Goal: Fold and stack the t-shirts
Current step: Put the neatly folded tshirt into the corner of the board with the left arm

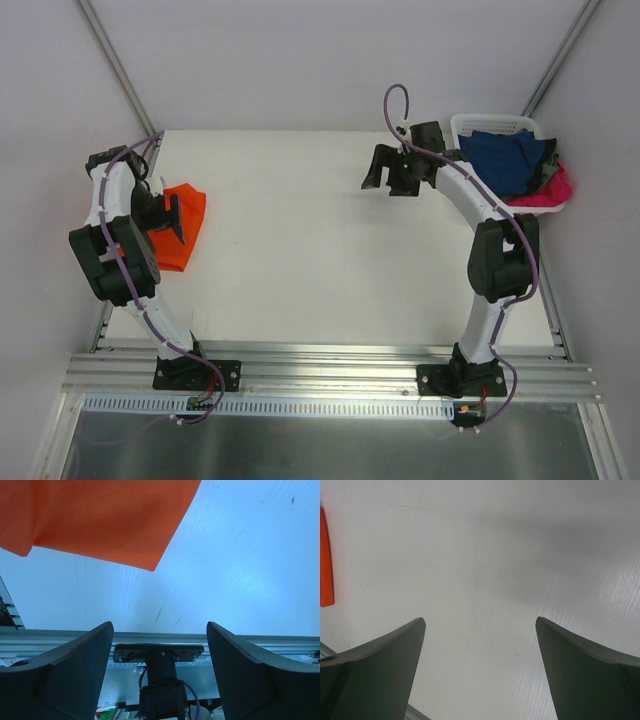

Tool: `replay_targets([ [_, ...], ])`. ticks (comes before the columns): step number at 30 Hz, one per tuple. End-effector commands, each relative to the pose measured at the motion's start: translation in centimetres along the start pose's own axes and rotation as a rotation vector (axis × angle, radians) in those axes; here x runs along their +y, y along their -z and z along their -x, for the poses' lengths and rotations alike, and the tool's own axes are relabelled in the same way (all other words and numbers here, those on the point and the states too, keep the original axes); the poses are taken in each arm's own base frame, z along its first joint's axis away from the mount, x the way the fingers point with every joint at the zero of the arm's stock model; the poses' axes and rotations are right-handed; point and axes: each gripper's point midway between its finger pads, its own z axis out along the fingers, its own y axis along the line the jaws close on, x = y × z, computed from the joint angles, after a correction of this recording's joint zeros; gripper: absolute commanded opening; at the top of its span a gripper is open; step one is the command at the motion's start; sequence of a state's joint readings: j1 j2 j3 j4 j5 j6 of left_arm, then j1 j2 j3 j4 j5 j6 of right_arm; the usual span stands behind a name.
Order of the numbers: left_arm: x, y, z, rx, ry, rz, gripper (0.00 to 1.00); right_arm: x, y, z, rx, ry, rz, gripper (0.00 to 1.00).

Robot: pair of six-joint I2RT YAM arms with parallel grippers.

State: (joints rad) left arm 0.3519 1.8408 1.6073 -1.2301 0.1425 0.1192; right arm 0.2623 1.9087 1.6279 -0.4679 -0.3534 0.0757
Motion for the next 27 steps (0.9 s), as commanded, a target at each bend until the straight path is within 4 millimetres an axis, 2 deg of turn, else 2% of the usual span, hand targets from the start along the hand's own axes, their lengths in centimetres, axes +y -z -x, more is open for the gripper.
replay_targets([
  [1, 0.4, 0.1, 0.4, -0.025, 0.023, -0.010, 0.76, 1.1, 2.6, 1.3, -0.062, 0.001, 0.035, 0.97],
  [8, 2.2, -2.1, 0.6, 0.048, 0.036, 0.028, 0.77, -0.2, 3.4, 0.9, -0.066, -0.013, 0.012, 0.97],
  [13, 2.8, -2.7, 1.8, 0.053, 0.042, 0.047, 0.77, -0.7, 3.7, 1.1, -0.078, -0.021, -0.001, 0.97],
  [27, 4.8, -4.6, 5.8, 0.058, 0.063, 0.118, 0.77, -1.0, 3.1, 1.9, -0.071, -0.011, -0.024, 0.97],
])
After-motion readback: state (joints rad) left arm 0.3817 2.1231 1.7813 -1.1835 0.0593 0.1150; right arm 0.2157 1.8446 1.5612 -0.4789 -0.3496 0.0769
